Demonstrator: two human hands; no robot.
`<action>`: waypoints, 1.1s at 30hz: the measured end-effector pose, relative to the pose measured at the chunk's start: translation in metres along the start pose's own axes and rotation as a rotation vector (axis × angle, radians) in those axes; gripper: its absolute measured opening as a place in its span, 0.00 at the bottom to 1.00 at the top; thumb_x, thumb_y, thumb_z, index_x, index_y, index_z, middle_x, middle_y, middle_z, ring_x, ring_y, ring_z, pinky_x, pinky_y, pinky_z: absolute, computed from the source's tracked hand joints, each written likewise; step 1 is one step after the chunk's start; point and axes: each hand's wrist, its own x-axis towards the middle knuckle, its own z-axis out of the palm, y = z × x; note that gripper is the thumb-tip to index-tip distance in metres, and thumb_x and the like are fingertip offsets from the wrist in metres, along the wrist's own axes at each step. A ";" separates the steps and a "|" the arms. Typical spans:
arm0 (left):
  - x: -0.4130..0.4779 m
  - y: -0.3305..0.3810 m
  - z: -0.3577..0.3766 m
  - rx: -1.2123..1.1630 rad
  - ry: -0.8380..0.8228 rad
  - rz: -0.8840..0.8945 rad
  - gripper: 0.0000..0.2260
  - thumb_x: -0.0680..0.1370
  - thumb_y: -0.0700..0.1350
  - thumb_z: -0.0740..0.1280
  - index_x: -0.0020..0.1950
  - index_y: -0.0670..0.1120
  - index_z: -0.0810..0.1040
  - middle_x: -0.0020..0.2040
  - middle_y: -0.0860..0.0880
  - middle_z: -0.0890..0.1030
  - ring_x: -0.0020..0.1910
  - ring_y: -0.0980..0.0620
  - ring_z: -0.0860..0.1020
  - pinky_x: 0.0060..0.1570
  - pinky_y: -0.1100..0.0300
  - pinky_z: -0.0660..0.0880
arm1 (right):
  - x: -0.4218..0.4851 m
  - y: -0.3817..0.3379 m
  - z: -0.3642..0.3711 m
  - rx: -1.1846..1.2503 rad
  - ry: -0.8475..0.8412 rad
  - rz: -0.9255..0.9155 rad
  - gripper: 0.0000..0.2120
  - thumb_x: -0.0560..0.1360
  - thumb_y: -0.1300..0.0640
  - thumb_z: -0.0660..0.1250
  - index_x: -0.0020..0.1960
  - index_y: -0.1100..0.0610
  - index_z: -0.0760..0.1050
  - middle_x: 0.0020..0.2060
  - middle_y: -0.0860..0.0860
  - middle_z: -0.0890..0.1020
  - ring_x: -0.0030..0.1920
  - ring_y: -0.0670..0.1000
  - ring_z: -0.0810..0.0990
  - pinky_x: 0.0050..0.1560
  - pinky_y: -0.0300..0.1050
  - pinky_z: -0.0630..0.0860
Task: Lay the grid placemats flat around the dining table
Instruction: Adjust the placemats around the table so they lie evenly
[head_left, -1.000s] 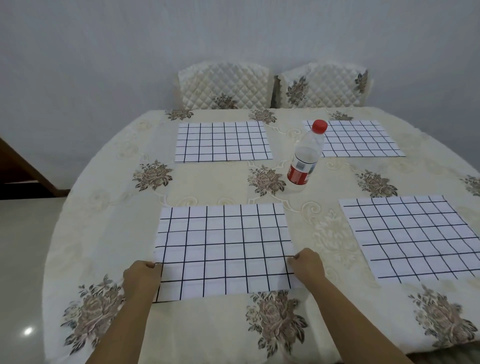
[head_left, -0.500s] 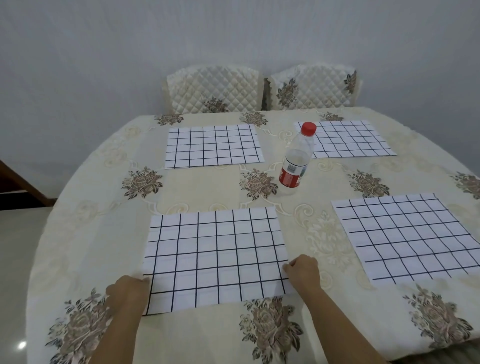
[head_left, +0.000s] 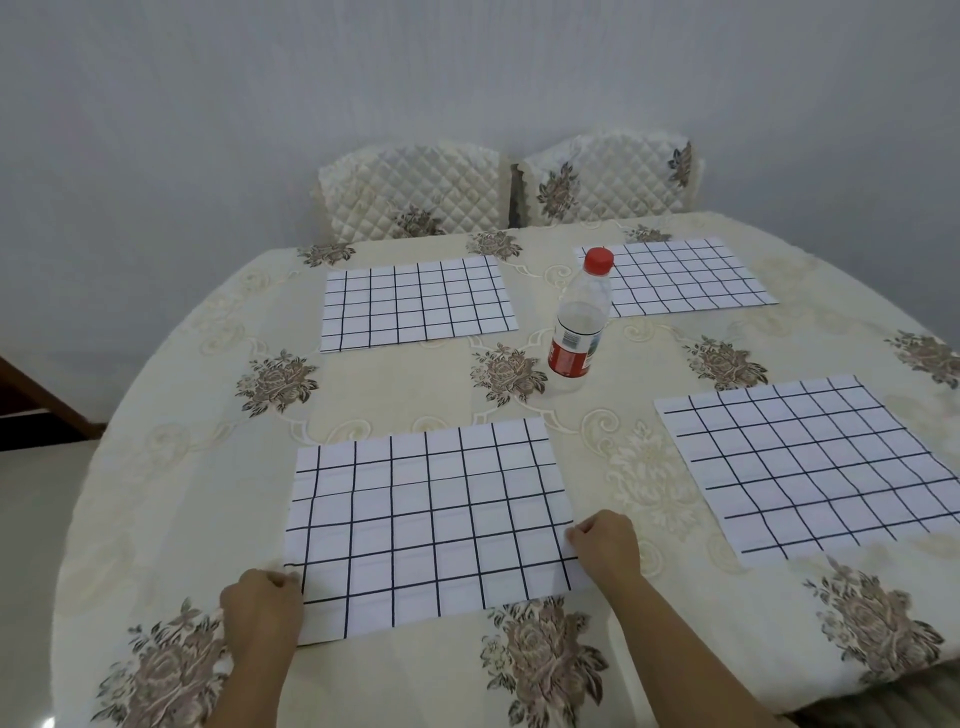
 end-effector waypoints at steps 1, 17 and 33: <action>0.000 -0.001 0.000 -0.010 0.007 0.021 0.10 0.76 0.38 0.65 0.44 0.31 0.81 0.43 0.30 0.79 0.33 0.44 0.70 0.35 0.56 0.67 | -0.001 -0.001 0.000 0.003 0.002 -0.004 0.24 0.74 0.62 0.65 0.23 0.54 0.59 0.32 0.52 0.66 0.28 0.43 0.56 0.26 0.37 0.56; -0.011 0.002 -0.010 -0.109 -0.026 0.068 0.09 0.74 0.33 0.65 0.53 0.30 0.75 0.49 0.32 0.79 0.45 0.39 0.74 0.44 0.52 0.67 | -0.011 -0.012 -0.011 0.007 0.037 0.049 0.26 0.74 0.62 0.66 0.20 0.56 0.60 0.21 0.51 0.64 0.28 0.48 0.63 0.24 0.40 0.57; -0.015 0.003 -0.008 0.044 0.168 0.204 0.10 0.73 0.34 0.65 0.53 0.32 0.77 0.50 0.30 0.76 0.50 0.32 0.75 0.51 0.41 0.73 | -0.035 -0.007 -0.004 0.348 0.287 -0.002 0.05 0.77 0.62 0.58 0.51 0.58 0.71 0.46 0.54 0.76 0.43 0.53 0.74 0.42 0.45 0.69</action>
